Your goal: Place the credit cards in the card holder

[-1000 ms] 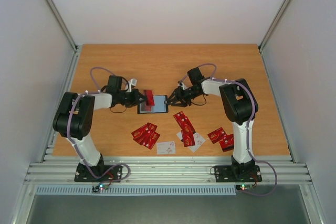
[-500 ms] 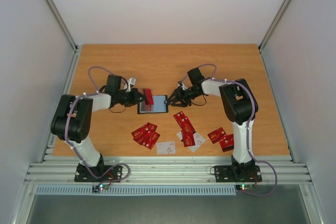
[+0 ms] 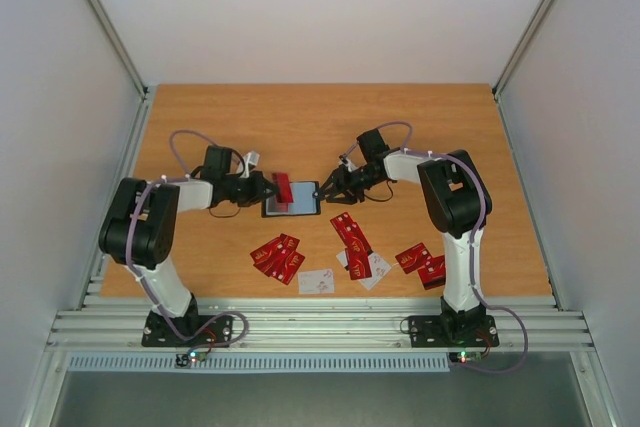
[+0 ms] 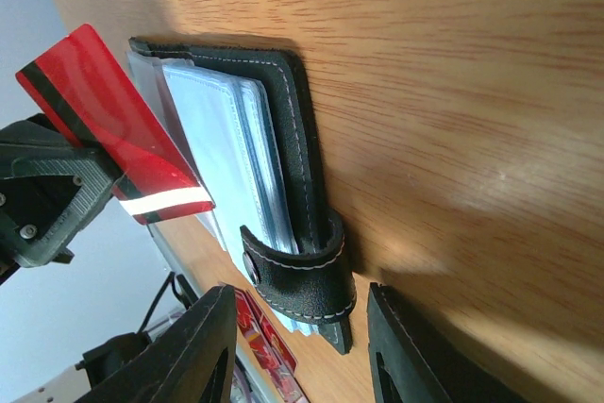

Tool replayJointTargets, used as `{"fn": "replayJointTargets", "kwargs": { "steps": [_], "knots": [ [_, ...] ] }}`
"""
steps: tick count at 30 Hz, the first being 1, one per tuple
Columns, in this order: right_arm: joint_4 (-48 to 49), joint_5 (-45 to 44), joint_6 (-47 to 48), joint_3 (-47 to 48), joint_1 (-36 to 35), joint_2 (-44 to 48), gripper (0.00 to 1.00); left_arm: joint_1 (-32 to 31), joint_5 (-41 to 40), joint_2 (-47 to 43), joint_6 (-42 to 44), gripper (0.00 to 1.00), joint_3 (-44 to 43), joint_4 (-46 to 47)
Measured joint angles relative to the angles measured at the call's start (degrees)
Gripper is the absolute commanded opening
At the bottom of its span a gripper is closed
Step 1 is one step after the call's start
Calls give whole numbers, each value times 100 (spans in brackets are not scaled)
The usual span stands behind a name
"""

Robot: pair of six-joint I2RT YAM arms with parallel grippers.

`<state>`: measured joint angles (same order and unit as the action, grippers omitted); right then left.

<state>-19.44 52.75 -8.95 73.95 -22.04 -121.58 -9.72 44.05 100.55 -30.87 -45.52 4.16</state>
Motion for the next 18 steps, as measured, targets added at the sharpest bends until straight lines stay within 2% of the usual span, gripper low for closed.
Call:
{"fn": "replayJointTargets", "kwargs": {
  "steps": [18],
  "knots": [
    [107,83,-133,0,0,-52,38,-94,254,260,-223,0,92,341]
  ]
}}
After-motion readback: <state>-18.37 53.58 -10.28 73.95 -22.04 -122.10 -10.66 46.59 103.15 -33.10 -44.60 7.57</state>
